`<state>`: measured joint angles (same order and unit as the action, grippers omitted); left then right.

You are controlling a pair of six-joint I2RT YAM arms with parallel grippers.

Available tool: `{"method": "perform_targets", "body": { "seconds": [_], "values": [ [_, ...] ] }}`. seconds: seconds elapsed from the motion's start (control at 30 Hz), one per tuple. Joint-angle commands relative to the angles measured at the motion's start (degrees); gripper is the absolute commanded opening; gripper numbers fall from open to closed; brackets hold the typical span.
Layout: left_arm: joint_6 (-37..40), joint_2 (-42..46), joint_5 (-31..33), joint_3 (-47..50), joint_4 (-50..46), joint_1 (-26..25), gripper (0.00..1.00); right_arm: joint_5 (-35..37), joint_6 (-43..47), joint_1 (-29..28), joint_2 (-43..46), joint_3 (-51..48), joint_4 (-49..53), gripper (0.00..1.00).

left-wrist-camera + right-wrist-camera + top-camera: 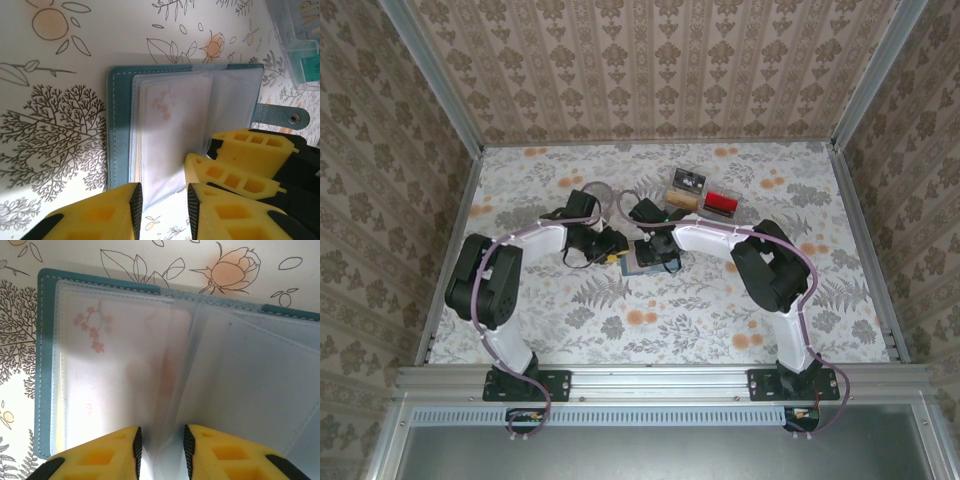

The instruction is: Take the credit cards out of the card holder

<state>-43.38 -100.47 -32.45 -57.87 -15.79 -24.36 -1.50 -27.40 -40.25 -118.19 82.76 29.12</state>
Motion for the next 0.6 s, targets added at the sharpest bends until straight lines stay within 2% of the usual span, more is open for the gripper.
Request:
{"method": "perform_targets", "body": {
  "seconds": [0.0, 0.57],
  "values": [
    [-2.2, -1.6, -0.8, -1.1, 1.3, -0.2, 0.3, -1.7, -0.9, 0.8, 0.7, -3.0, 2.0, 0.3],
    [-2.6, -5.7, -1.1, -3.1, 0.2, -1.4, 0.29, -1.6, -1.3, 1.2, 0.7, -4.3, 2.0, 0.25]
  ]
}}
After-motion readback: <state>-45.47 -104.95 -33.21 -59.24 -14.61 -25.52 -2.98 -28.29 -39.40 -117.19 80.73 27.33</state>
